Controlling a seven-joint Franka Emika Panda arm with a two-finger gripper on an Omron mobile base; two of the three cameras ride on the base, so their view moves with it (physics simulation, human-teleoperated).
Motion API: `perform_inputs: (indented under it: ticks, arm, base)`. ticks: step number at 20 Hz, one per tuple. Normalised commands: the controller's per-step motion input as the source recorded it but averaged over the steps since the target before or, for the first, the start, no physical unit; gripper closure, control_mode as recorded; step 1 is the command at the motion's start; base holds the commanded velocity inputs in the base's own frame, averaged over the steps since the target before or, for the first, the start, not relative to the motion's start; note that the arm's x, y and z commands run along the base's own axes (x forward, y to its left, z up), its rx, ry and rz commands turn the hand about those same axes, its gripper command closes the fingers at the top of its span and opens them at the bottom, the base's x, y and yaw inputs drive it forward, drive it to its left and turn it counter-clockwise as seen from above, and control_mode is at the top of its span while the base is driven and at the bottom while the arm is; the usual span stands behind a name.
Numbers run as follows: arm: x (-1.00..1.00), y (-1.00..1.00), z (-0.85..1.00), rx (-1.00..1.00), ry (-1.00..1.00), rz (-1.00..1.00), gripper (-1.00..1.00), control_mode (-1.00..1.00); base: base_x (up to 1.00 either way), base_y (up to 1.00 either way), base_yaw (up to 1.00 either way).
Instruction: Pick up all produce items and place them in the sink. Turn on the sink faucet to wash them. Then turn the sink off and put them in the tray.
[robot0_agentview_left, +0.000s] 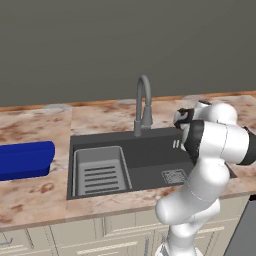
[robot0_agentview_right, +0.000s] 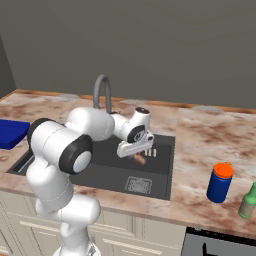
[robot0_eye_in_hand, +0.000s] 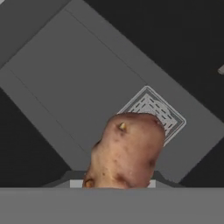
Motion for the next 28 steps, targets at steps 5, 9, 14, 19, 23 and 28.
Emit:
perform_inputs:
  ticks: [5, 9, 14, 19, 23, 28]
  arm:
    - [-0.02, 0.11, -0.27, -0.01, 0.03, 0.08, 1.0, -1.0]
    - [0.0, 0.0, -0.1, 0.0, 0.0, 0.06, 1.0, -1.0]
    - [0.0, 0.0, -0.22, 0.0, 0.0, 0.1, 1.0, -1.0]
    - [0.0, 0.03, -0.28, 0.0, 0.0, 0.11, 1.0, -1.0]
    - [0.0, 0.03, -0.3, 0.0, 0.0, 0.1, 1.0, -1.0]
    - [0.01, 0.02, -0.31, 0.0, 0.0, 0.07, 1.0, -1.0]
  base:
    - [0.0, 0.0, 0.0]
    - [0.0, 0.0, 0.0]
    - [0.0, 0.0, 0.0]
    - [0.0, 0.0, 0.0]
    - [0.0, 0.0, 0.0]
    - [0.0, 0.0, 0.0]
